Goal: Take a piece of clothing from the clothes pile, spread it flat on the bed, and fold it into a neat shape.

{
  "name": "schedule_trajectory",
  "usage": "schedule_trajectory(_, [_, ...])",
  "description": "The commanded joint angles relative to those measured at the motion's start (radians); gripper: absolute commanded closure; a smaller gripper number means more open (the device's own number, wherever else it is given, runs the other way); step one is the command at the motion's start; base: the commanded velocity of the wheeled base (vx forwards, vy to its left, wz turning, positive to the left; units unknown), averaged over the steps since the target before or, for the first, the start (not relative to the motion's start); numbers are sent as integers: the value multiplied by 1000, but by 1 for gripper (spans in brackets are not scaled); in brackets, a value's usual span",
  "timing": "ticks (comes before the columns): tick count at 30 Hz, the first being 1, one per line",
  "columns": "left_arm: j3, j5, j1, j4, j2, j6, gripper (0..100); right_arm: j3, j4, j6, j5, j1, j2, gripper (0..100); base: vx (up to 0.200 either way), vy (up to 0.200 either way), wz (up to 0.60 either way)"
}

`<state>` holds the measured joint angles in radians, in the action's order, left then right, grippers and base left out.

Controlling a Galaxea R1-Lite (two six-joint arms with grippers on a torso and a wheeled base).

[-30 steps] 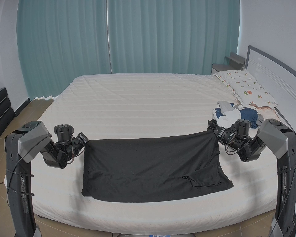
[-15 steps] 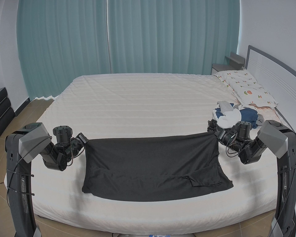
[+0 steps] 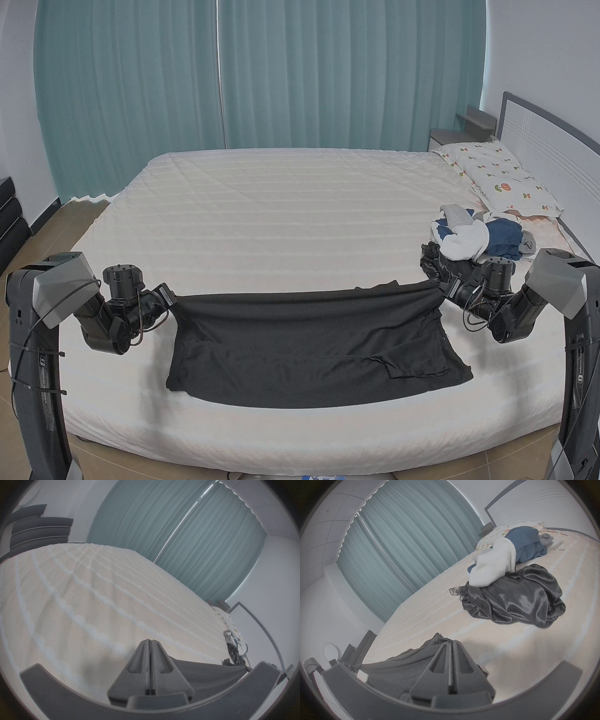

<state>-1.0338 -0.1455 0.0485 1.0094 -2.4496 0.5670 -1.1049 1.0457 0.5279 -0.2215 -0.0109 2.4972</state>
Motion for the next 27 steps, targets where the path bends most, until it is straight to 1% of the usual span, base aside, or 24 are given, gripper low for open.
schedule_trajectory(1, [32,-11,10,2,11,-22,100,27,5,-5,-1,0,-8,100,0,0,0])
schedule_trajectory(3, [37,-11,11,20,9,-47,100,42,11,-12,-1,0,-9,100,0,0,0])
schedule_trajectory(6, [34,-11,13,28,11,-55,100,51,22,-32,-1,0,-8,100,0,0,0])
schedule_trajectory(8, [17,-11,13,29,11,-50,100,31,40,-26,1,3,0,100,0,0,0])
schedule_trajectory(12, [-35,3,7,26,3,-47,100,-49,91,-25,37,23,45,100,0,0,0])
schedule_trajectory(20, [-61,3,7,20,-11,-47,100,-110,92,-25,60,46,106,100,0,0,0])
schedule_trajectory(25, [-94,3,7,18,-42,-47,100,-125,94,-23,60,45,112,100,0,0,0])
schedule_trajectory(27, [-111,3,7,20,-58,-45,100,-135,94,-22,74,45,117,100,0,0,0])
